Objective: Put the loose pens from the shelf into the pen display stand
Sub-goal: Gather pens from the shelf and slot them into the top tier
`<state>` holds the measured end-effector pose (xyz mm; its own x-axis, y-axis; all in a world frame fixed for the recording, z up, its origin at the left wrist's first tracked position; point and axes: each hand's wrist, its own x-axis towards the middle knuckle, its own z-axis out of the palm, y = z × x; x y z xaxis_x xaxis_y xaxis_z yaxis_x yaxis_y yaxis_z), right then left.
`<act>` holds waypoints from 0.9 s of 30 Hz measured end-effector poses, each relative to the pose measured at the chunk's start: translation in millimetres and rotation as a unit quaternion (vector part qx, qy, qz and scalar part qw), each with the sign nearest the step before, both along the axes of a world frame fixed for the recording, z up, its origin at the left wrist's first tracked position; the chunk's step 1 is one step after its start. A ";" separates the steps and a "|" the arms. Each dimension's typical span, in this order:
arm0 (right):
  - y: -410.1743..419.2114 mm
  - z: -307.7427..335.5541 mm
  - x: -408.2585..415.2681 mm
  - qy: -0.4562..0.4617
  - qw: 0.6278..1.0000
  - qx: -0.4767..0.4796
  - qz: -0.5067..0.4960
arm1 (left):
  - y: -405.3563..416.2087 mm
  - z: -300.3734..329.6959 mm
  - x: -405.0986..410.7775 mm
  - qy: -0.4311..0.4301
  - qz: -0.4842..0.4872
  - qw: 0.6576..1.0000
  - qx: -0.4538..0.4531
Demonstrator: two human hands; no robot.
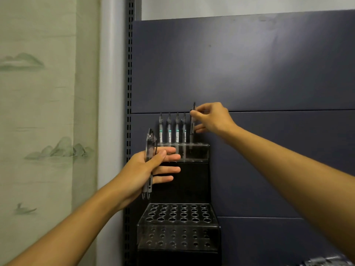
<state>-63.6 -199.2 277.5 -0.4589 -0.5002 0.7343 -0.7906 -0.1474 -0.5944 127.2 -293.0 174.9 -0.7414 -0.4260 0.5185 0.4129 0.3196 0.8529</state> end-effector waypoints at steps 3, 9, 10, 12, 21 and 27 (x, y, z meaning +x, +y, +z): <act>-6.8 -0.8 0.8 0.019 0.999 0.046 -0.023 | 0.5 1.2 0.7 0.002 -0.008 1.000 0.009; -9.4 3.0 -2.1 0.040 0.994 0.078 -0.059 | 2.1 1.4 2.9 0.000 -0.018 1.000 0.018; -9.3 2.2 -3.3 0.038 0.993 0.088 -0.062 | 2.2 1.0 2.8 0.000 -0.018 1.000 0.019; -8.6 -1.2 -4.6 0.039 0.992 0.102 -0.065 | 2.5 -0.3 2.4 -0.001 -0.017 1.000 0.022; 21.9 -6.6 14.5 0.194 0.975 0.003 -0.106 | 9.0 4.0 0.7 0.026 -0.023 0.998 0.049; 35.7 -23.8 55.0 0.229 0.961 0.132 0.086 | 28.9 13.1 -11.1 0.034 -0.053 0.996 0.057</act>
<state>-8.6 -163.5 253.7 -0.0114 -0.7366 0.6763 -0.9553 -0.1917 -0.2249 116.1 -264.0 188.0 -0.7506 -0.4055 0.5216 0.4972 0.1732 0.8502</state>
